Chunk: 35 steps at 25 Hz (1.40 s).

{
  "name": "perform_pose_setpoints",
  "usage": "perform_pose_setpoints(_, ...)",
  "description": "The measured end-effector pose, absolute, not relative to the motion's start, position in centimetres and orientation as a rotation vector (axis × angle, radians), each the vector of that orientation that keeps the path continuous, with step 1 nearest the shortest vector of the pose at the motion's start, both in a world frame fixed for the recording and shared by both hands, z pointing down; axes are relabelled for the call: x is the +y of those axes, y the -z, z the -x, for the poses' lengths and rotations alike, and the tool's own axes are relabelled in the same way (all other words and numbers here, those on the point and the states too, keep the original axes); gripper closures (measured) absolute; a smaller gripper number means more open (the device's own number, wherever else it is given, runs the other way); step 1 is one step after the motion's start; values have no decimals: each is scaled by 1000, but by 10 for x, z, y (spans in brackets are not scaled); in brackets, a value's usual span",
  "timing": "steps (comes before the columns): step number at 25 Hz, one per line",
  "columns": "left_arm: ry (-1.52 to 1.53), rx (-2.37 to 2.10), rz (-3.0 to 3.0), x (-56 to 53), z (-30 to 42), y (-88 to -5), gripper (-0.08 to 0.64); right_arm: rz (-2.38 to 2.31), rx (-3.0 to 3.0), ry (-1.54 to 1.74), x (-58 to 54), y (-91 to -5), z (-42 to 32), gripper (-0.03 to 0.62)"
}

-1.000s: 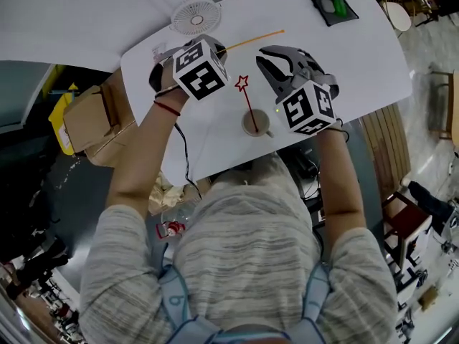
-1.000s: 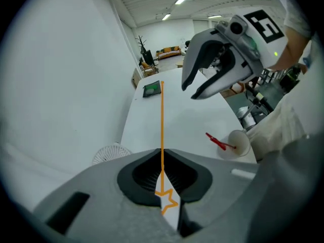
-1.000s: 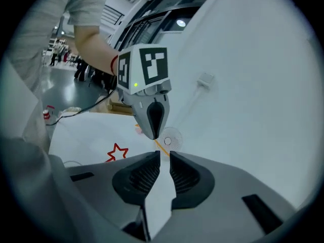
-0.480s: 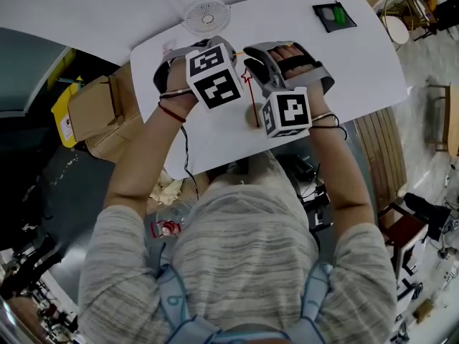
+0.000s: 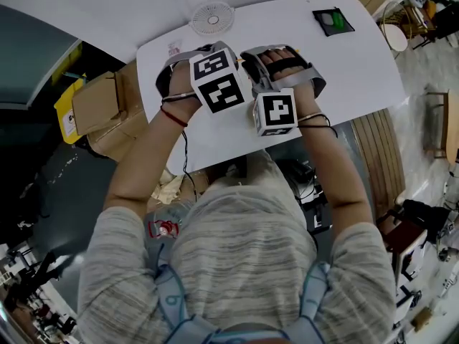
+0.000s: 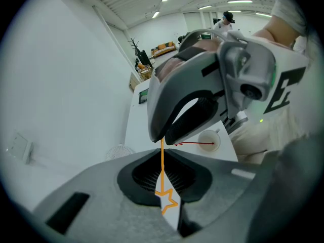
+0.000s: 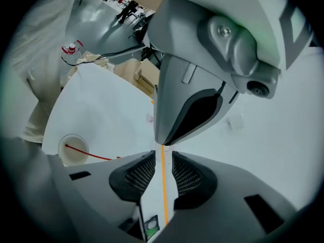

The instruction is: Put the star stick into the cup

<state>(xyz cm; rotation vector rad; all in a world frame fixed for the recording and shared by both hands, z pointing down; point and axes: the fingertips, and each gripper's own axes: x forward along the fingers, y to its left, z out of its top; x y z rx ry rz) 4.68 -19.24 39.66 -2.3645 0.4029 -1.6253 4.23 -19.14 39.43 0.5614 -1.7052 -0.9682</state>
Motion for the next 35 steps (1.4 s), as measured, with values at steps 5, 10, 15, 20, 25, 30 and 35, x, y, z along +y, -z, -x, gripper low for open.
perform_pose_setpoints(5, 1637, 419, 2356, -184, -41, -395, 532, -540, -1694, 1011, -183, -395, -32, 535)
perform_pose_setpoints(10, 1642, 423, 2354, -176, -39, -395, 532, -545, -1695, 1026, -177, -399, -29, 572)
perform_pose_setpoints(15, 1629, 425, 2350, -173, -34, -399, 532, -545, -1675, 1081, -176, -396, -23, 572)
perform_pose_setpoints(20, 1568, 485, 2332, -176, -30, -395, 531, -554, -1670, 1097, -179, -394, -22, 574)
perform_pose_setpoints(25, 1413, 614, 2391, -181, -26, -377, 528, -562, -1670, 1081, -183, -396, -24, 574)
perform_pose_setpoints(30, 1053, 876, 2631, -184, -8, -331, 514, -667, -1750, 960, -190, -402, -39, 574)
perform_pose_setpoints(35, 628, 1098, 2849, -192, 15, -299, 514, -890, -1918, 759, -199, -393, -59, 574)
